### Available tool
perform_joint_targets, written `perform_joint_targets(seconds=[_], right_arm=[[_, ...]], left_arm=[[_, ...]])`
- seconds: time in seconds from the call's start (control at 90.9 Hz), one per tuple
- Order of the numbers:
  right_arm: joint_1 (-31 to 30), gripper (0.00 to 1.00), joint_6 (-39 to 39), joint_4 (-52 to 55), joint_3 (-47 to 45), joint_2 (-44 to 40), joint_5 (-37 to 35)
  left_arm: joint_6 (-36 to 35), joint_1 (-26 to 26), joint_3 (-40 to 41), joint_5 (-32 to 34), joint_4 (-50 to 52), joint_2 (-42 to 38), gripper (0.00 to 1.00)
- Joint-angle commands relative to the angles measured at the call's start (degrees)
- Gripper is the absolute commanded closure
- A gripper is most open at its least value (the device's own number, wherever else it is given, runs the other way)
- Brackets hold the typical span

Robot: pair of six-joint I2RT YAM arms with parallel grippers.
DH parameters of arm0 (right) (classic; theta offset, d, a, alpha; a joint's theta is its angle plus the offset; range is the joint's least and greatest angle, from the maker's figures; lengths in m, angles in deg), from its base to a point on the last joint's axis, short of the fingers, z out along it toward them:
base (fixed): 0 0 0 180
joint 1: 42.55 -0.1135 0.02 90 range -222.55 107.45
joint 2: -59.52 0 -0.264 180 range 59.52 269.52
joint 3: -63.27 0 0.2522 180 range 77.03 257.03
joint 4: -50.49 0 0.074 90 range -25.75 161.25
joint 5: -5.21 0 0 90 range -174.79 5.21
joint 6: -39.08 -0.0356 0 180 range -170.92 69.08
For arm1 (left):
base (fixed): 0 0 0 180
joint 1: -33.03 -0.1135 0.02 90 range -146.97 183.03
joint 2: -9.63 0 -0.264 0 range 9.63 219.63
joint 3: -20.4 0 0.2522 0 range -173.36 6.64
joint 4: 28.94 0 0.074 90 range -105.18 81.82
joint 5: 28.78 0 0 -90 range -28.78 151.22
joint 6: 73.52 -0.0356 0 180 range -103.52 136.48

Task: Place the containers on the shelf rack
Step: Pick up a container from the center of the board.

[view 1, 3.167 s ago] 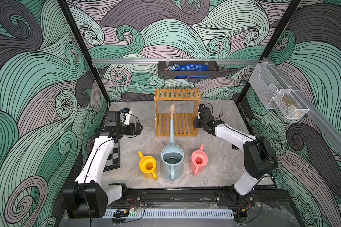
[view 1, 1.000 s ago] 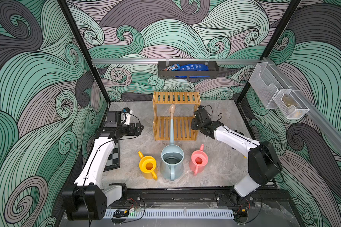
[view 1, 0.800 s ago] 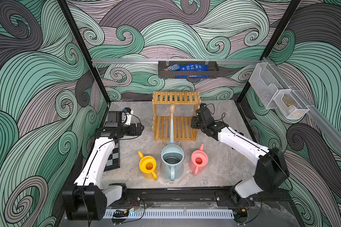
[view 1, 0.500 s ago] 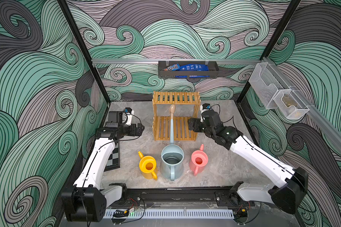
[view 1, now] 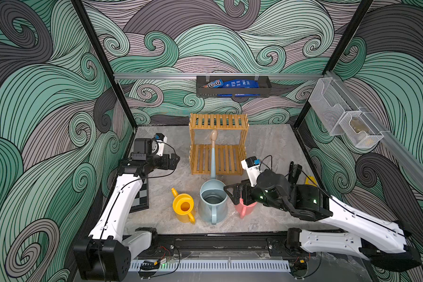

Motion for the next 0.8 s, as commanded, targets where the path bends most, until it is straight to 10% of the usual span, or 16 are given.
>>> perform_joint_targets(seconds=[0.0, 0.286, 0.792], right_arm=[[-6.6, 0.01, -6.55, 6.7, 2.15, 1.83, -2.2], [-20.85, 0.01, -12.36, 13.36, 6.95, 13.98, -5.34], [-17.64, 0.02, -12.86, 13.43, 5.79, 19.05, -10.0]], left_arm=[[-0.62, 0.34, -0.22, -0.42, 0.25, -1.14, 0.01], [-0.87, 0.07, 0.03, -0.41, -0.14, -1.55, 0.01], [-0.68, -0.11, 0.35, -0.99, -0.32, -1.82, 0.01]])
